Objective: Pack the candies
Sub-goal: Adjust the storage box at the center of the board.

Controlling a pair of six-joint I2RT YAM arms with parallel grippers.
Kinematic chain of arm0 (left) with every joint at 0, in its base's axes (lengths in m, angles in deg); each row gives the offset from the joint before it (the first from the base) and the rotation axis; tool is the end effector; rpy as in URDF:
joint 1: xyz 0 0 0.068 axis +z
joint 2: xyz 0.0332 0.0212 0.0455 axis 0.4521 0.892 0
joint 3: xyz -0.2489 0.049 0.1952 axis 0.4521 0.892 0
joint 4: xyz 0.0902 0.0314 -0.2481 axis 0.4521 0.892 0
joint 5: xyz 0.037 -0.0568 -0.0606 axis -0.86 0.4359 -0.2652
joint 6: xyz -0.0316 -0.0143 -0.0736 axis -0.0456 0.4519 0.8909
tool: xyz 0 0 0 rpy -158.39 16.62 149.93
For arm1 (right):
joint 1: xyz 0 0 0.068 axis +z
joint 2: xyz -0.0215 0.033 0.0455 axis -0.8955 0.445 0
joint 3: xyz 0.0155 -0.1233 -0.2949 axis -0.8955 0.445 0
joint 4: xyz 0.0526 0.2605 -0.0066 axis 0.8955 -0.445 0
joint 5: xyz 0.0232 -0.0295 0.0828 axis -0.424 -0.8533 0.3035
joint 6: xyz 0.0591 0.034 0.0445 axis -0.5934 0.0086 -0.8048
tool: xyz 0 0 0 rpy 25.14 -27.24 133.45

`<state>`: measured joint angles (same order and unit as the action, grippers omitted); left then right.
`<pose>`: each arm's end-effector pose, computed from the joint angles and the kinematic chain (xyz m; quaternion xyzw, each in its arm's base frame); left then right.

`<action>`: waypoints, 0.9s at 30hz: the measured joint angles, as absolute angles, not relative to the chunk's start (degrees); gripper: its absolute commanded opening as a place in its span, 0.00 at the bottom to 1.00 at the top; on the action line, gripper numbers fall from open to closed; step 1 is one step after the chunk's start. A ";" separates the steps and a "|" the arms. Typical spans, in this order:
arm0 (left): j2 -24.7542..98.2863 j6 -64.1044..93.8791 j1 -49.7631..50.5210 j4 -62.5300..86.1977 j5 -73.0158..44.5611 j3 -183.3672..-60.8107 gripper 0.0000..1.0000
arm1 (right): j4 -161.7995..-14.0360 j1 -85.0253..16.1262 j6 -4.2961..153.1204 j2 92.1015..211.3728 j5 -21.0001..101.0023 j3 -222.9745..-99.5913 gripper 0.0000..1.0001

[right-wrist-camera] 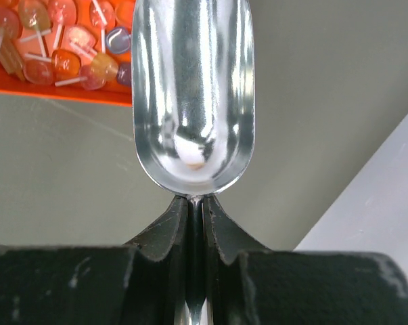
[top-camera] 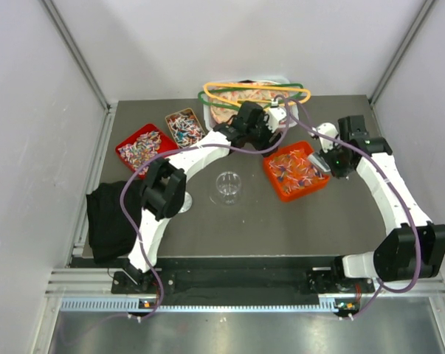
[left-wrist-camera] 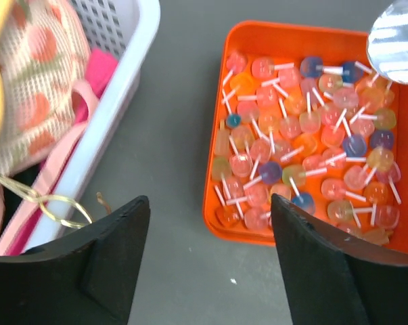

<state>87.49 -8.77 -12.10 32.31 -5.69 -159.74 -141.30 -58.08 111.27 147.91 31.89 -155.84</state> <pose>0.4359 -0.3790 0.2729 0.4388 0.7615 -0.2326 0.4165 0.2749 0.0260 0.3206 -0.2945 0.9223 -0.0570 0.2435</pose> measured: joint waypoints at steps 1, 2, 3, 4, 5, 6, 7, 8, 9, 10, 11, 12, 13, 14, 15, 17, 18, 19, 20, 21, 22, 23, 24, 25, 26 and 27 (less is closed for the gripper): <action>87.75 -8.77 -12.30 31.61 -5.84 -160.11 0.75 | -141.58 -58.10 111.64 147.52 31.89 -155.86 0.00; 88.01 -8.79 -12.45 31.13 -6.02 -160.44 0.75 | -141.98 -58.10 111.92 147.08 31.89 -155.86 0.00; 88.27 -8.79 -12.61 30.47 -6.39 -160.53 0.75 | -142.30 -58.10 112.03 146.64 31.89 -155.86 0.00; 88.43 -8.79 -12.74 29.99 -6.92 -160.53 0.75 | -142.52 -58.15 111.99 146.27 31.85 -155.86 0.00; 88.64 -8.70 -12.82 29.77 -7.44 -160.50 0.75 | -142.61 -58.28 111.75 145.94 31.76 -155.86 0.00; 88.80 -8.55 -12.91 29.36 -8.07 -160.37 0.75 | -142.61 -58.63 111.18 145.68 31.65 -155.86 0.00; 88.86 -8.33 -12.93 28.81 -8.60 -159.98 0.75 | -142.50 -59.13 110.50 145.48 31.54 -155.86 0.00; 88.86 -8.05 -12.93 28.09 -9.12 -159.22 0.76 | -142.35 -59.74 109.80 145.40 31.52 -155.86 0.00; 88.86 -7.70 -12.91 27.50 -9.45 -158.54 0.76 | -142.13 -60.35 108.93 145.35 31.50 -155.86 0.00; 88.86 -7.26 -12.91 26.76 -9.87 -157.45 0.76 | -141.82 -61.12 108.23 145.29 31.54 -155.86 0.00; 88.86 -7.11 -12.91 26.60 -10.15 -156.57 0.76 | -141.34 -61.73 107.66 145.24 31.56 -155.84 0.00; 88.86 -6.98 -12.89 26.43 -10.33 -155.35 0.76 | -140.71 -62.54 106.85 145.09 31.58 -155.84 0.00; 88.91 -6.80 -12.85 26.73 -10.52 -154.21 0.76 | -140.14 -63.39 106.29 144.94 31.74 -155.84 0.00; 89.04 -6.58 -12.80 27.11 -10.61 -153.75 0.76 | -139.72 -64.22 105.70 144.83 31.56 -155.84 0.00; 89.21 -6.34 -12.76 27.32 -10.78 -153.45 0.76 | -139.29 -65.07 105.30 144.74 31.23 -155.82 0.00; 89.30 -5.97 -12.74 27.32 -10.98 -153.31 0.76 | -138.94 -66.06 105.00 144.52 30.80 -155.82 0.00; 89.30 -5.82 -12.74 27.24 -10.98 -153.31 0.76 | -138.94 -66.28 105.21 144.33 30.78 -155.78 0.00; 89.30 -5.71 -12.74 26.98 -10.96 -153.31 0.76 | -138.94 -66.39 105.56 144.00 30.82 -155.67 0.00; 89.30 -5.53 -12.76 26.84 -10.92 -153.31 0.76 | -138.96 -66.39 106.09 143.49 31.15 -155.49 0.00; 89.34 -5.34 -12.74 26.87 -10.81 -153.31 0.76 | -139.31 -66.39 107.07 142.99 31.74 -155.45 0.00; 89.39 -5.18 -12.76 26.84 -10.70 -153.31 0.75 | -139.70 -66.39 108.08 142.45 32.55 -155.45 0.00; 89.43 -5.07 -12.76 26.89 -10.48 -153.31 0.74 | -140.10 -66.39 108.97 141.92 33.29 -155.45 0.00; 89.56 -4.90 -12.76 26.91 -10.30 -153.38 0.73 | -140.80 -66.39 110.20 141.46 34.12 -155.51 0.00; 89.93 -4.81 -12.76 27.11 -10.11 -153.90 0.71 | -141.71 -66.39 111.38 141.09 35.04 -155.69 0.00; 90.33 -4.75 -12.76 27.04 -9.98 -154.36 0.69 | -142.72 -66.36 112.30 140.89 35.74 -155.97 0.00; 90.94 -4.72 -12.76 27.17 -9.82 -154.98 0.68 | -143.72 -66.23 113.54 140.72 36.59 -156.35 0.00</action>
